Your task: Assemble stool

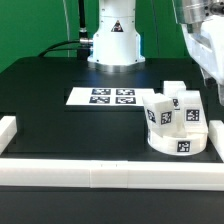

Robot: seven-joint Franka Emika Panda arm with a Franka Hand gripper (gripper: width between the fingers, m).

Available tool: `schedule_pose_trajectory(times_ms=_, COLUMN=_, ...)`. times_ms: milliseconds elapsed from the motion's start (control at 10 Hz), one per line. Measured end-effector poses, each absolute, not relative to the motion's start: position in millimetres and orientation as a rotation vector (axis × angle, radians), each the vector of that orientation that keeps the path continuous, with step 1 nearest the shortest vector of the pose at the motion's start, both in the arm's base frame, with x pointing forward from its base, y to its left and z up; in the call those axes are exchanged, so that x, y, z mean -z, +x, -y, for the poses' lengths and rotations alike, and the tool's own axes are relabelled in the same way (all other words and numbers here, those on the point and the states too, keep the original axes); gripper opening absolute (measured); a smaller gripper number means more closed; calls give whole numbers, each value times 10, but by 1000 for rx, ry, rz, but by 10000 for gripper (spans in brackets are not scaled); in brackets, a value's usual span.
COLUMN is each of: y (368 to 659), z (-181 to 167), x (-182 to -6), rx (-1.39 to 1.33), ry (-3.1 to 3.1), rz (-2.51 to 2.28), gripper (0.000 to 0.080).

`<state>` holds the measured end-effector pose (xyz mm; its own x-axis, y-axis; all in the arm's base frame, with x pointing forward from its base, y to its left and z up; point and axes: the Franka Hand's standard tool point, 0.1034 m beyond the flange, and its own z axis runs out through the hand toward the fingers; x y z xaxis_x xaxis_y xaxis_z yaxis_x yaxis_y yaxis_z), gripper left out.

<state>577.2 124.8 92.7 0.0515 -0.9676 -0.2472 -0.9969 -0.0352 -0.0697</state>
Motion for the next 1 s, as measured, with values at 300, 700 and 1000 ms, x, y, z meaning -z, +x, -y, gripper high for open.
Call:
schedule_pose_trajectory(times_ms=300, y=5743, z=-1264, x=-984, rx=-231, ry=-2440, rz=-1624, gripper=649)
schedule_pose_trajectory(times_ms=700, y=5765, z=-1226, x=-1071, rx=-178, ry=-2658, rz=-1173, gripper=649)
schedule_pose_trajectory(times_ms=1000, y=5759, z=-1218, x=-1069, rx=-151, ry=-2775, rz=-868, gripper=649)
